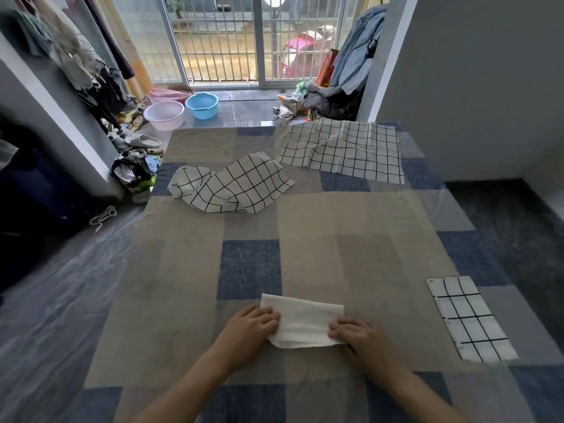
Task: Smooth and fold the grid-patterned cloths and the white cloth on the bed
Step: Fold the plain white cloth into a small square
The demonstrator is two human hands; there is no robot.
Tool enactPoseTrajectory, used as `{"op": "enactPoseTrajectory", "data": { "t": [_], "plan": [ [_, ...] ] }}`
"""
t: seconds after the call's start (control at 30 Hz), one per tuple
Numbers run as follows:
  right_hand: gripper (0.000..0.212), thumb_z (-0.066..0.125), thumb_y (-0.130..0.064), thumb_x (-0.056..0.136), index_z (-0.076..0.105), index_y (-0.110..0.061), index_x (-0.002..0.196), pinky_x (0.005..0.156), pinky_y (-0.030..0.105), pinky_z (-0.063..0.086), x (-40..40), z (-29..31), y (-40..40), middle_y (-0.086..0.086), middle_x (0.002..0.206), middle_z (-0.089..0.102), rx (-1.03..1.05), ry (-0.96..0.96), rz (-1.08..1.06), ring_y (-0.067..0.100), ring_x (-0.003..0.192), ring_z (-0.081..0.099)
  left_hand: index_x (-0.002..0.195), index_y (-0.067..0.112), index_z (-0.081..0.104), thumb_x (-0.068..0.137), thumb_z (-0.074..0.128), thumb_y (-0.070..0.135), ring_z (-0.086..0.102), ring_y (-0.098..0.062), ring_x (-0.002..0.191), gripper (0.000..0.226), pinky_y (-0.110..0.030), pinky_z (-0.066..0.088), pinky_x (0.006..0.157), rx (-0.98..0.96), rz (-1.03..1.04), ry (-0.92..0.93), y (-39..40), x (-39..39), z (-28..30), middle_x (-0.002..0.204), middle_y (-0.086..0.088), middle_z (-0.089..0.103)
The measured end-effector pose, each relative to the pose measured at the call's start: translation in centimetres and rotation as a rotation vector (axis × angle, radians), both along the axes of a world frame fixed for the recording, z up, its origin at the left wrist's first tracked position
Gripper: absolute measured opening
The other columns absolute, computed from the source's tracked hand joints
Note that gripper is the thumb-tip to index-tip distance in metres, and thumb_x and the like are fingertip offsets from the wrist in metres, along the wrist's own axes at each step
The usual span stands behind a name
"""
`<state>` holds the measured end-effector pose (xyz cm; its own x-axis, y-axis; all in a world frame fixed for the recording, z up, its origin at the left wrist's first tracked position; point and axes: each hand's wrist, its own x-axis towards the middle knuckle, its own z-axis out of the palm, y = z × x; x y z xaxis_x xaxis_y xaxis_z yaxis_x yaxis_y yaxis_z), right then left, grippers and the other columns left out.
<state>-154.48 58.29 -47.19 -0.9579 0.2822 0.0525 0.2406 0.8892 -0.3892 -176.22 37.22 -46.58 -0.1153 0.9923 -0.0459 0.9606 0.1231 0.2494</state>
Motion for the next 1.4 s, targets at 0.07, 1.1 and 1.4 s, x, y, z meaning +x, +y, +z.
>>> {"op": "enactPoseTrajectory", "data": {
  "t": [0.07, 1.1, 1.4],
  "plan": [
    [0.020, 0.052, -0.038, 0.077, 0.070, -0.035, 0.086, 0.069, 0.018, 0.049, 0.8, -0.4, -0.4, -0.014, 0.101, 0.071, -0.009, -0.003, -0.033, 0.009, 0.087, 0.067, 0.100, 0.029, 0.069, 0.075, 0.049, 0.029, 0.064, -0.009, 0.110, 0.032, -0.026, 0.051, 0.093, -0.004, 0.015, 0.015, -0.4, 0.7, -0.2, 0.117, 0.013, 0.067],
    [0.027, 0.042, -0.039, 0.077, 0.063, -0.022, 0.081, 0.063, 0.029, 0.048, -10.8, 3.6, -10.1, -0.003, 0.080, 0.063, 0.116, -0.140, 0.018, 0.017, 0.072, 0.060, 0.140, 0.018, 0.045, 0.090, 0.037, 0.039, 0.043, -0.017, 0.130, 0.054, -0.033, 0.034, 0.107, 0.030, 0.690, -0.237, -4.3, 7.5, -1.0, 0.144, 0.001, 0.046],
    [0.034, 0.040, -0.040, 0.091, 0.057, -0.017, 0.110, 0.082, 0.038, 0.048, -12.8, 2.8, -12.5, 0.005, 0.113, 0.058, 0.069, -0.283, 0.063, 0.023, 0.103, 0.052, 0.149, 0.020, 0.026, 0.077, -0.017, 0.076, 0.025, -0.010, 0.139, 0.101, -0.017, 0.008, 0.111, 0.111, 0.846, -0.335, -6.9, 6.7, -0.8, 0.153, 0.006, 0.030]
  ]
}}
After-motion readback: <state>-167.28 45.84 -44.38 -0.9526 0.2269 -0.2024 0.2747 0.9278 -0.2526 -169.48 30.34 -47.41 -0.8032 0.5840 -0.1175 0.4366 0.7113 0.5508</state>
